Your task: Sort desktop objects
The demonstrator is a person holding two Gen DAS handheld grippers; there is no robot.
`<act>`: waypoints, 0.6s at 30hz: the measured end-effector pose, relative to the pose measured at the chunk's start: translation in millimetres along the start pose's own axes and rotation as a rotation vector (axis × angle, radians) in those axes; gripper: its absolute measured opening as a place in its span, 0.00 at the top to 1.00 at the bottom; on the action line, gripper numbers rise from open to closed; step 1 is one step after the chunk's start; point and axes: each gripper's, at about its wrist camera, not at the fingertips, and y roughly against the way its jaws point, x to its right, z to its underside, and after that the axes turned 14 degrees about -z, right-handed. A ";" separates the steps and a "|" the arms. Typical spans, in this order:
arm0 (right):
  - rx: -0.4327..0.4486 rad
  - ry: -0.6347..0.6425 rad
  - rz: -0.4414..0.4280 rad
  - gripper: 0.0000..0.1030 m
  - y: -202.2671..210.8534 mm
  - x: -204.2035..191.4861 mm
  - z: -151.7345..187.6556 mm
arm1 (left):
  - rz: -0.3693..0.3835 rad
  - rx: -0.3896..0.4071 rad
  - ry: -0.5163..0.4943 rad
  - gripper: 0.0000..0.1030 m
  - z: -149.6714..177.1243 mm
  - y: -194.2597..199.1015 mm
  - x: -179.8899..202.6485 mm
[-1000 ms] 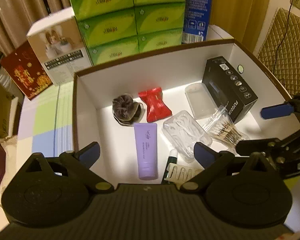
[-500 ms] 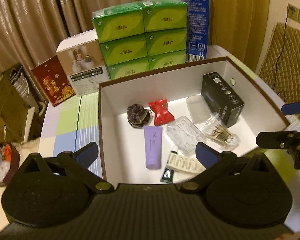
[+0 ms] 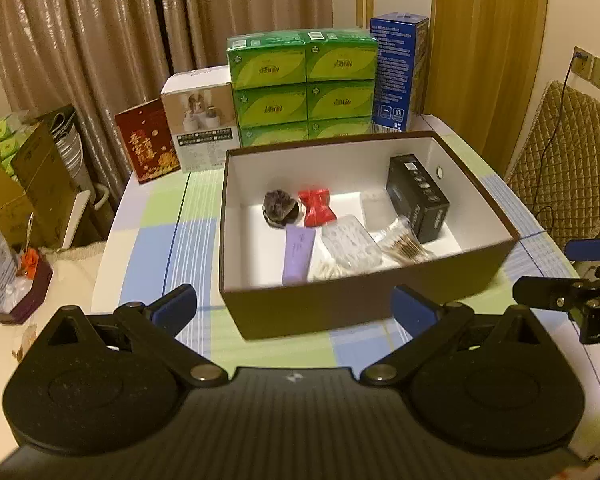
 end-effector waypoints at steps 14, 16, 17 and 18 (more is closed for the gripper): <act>0.017 0.026 -0.014 0.02 52.0 -21.8 43.7 | -0.024 -0.008 0.044 0.01 47.6 66.4 3.0; 0.014 0.035 -0.016 0.02 56.4 -25.4 49.6 | -0.027 -0.014 0.049 0.01 53.5 72.7 3.8; 0.011 0.041 -0.018 0.02 58.3 -26.9 52.4 | -0.030 -0.016 0.049 0.01 57.1 76.1 4.5; 0.008 0.048 -0.021 0.02 60.2 -28.8 55.2 | -0.032 -0.019 0.050 0.01 60.9 79.5 5.0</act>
